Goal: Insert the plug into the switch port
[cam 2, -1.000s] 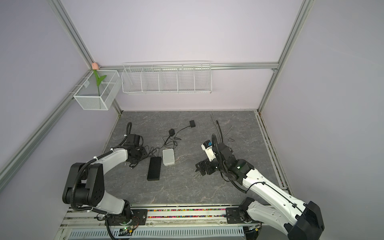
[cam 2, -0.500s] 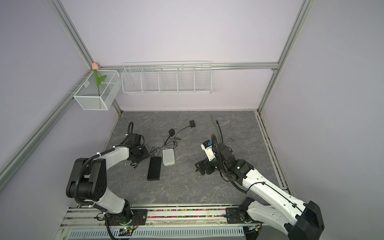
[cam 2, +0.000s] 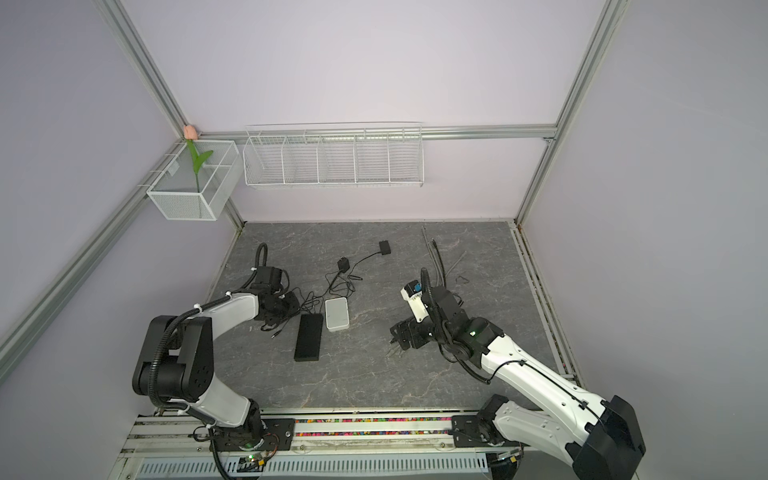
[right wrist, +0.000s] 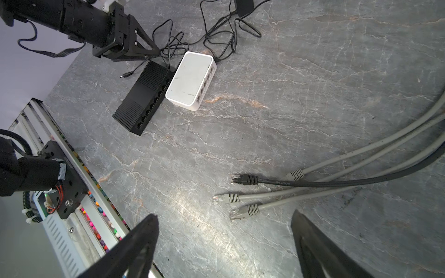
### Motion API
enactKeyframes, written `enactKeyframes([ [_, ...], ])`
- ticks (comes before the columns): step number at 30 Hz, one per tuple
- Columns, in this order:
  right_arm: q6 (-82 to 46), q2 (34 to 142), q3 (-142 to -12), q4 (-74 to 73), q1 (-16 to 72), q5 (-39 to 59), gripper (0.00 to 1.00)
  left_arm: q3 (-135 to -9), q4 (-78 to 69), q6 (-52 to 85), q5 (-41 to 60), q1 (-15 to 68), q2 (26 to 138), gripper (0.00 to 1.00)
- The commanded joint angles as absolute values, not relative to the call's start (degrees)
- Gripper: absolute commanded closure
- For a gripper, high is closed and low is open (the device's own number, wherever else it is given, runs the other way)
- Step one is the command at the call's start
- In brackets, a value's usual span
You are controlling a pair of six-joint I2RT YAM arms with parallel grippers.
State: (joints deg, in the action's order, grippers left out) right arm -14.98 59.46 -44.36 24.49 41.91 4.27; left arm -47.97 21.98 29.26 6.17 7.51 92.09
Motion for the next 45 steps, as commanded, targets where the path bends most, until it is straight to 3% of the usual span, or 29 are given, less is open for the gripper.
enactKeyframes([
  [1, -15.39, 60.1, -45.44, 22.95, 42.4, 3.97, 0.11, -48.43, 24.75, 28.24, 8.13, 7.82, 92.54, 0.62],
  [6, -15.63, 60.24, -45.43, 22.85, 42.47, 3.7, 0.11, -49.29, 25.26, 27.59, 9.09, 7.82, 95.61, 0.64],
  [16, -15.95, 61.11, -46.22, 22.65, 42.62, 3.0, 0.12, -48.83, 23.42, 27.17, 10.33, 7.84, 97.45, 1.0],
  [25, -16.21, 60.57, -46.58, 23.18, 42.67, 2.24, 0.12, -50.94, 24.05, 27.36, 9.73, 7.73, 95.64, 1.0],
  [32, -15.7, 59.57, -47.09, 23.35, 42.94, 3.65, 0.12, -53.32, 26.29, 28.47, 12.1, 7.78, 87.07, 1.0],
  [39, -15.86, 60.79, -47.54, 21.56, 44.2, 8.45, 0.11, -52.03, 24.31, 30.51, 18.26, 8.04, 77.25, 1.0],
  [45, -21.05, 64.31, -47.36, 13.26, 45.64, 19.6, 0.1, -46.9, 17.28, 35.07, 20.11, 11.38, 69.38, 1.0],
])
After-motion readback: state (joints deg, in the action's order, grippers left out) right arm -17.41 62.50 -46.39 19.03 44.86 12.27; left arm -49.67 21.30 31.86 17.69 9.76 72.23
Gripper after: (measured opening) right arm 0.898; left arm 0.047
